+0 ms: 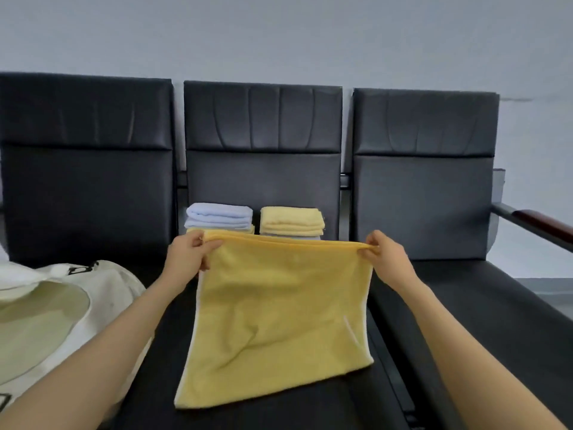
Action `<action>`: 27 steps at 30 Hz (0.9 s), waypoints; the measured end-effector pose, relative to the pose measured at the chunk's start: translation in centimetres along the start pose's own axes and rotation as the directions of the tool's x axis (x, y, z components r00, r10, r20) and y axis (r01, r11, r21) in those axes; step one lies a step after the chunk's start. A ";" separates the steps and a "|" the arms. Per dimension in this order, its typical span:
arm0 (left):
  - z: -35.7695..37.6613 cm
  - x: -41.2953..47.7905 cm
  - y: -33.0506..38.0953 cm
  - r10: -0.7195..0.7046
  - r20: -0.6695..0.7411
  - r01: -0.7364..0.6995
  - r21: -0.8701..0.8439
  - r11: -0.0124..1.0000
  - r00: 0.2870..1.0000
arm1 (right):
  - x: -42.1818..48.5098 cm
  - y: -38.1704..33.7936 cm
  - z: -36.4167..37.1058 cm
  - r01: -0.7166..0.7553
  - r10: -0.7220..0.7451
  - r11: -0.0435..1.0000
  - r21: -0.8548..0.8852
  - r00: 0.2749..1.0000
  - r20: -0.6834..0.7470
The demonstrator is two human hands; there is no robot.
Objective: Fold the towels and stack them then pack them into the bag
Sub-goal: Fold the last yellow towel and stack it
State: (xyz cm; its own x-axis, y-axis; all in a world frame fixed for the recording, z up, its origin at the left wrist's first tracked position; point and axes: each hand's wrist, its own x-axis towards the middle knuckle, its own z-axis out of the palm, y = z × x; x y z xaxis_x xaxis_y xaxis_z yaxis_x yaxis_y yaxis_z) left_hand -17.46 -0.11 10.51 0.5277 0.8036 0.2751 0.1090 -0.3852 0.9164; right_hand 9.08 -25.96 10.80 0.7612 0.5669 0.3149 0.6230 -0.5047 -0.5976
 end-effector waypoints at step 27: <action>-3.1 -0.6 7.3 0.148 -0.136 -0.150 -0.008 0.989 0.980 | -1.6 -5.6 -7.3 -0.024 0.047 0.942 0.335 0.997 -0.059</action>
State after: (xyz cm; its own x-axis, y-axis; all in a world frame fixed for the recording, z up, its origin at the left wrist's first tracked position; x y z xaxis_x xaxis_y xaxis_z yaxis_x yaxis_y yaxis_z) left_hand -19.61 -1.98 17.93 0.4181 0.7923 0.4444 0.0223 -0.4979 0.8669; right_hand 5.66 -28.83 19.03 0.7989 0.5031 0.3297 0.5081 -0.2711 -0.8175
